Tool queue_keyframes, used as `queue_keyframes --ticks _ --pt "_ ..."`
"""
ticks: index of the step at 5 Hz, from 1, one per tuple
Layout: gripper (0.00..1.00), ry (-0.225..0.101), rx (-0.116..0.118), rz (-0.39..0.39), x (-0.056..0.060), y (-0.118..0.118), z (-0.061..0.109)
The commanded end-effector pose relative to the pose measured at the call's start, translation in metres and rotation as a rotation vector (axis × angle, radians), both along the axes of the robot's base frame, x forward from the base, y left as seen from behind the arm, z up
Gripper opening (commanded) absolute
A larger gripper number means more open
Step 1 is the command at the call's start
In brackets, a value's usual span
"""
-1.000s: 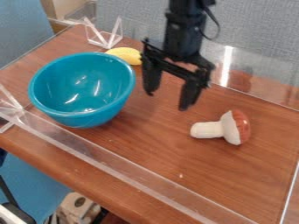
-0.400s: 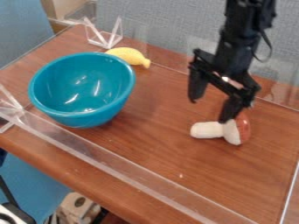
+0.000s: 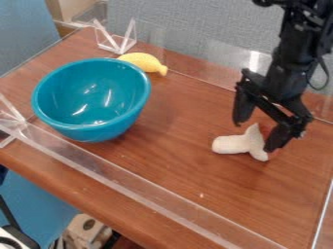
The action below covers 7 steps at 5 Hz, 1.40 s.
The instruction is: Put the mushroom in the blue bowl
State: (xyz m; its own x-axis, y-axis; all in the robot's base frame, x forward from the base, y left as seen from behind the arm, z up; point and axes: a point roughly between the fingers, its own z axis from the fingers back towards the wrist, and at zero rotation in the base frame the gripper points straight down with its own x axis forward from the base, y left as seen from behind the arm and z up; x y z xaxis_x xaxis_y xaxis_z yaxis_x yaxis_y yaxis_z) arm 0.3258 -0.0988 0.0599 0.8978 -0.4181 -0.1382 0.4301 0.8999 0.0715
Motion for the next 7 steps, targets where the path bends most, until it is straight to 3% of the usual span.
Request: queue_keyframes --ticks 1,2,4,5,7 --pt "1.0 -0.058 -0.009 0.033 0.013 -0.013 0.011" --pt "1.0 -0.053 -0.001 0.063 0.019 -0.016 0.003" --pt "1.0 -0.054 0.004 0.2 0.027 -0.021 -0.016" --pt "0.0 -0.056 0.001 0.142 0.027 -0.014 -0.019" --pt "0.0 -0.063 -0.004 0.073 0.026 0.002 -0.015"
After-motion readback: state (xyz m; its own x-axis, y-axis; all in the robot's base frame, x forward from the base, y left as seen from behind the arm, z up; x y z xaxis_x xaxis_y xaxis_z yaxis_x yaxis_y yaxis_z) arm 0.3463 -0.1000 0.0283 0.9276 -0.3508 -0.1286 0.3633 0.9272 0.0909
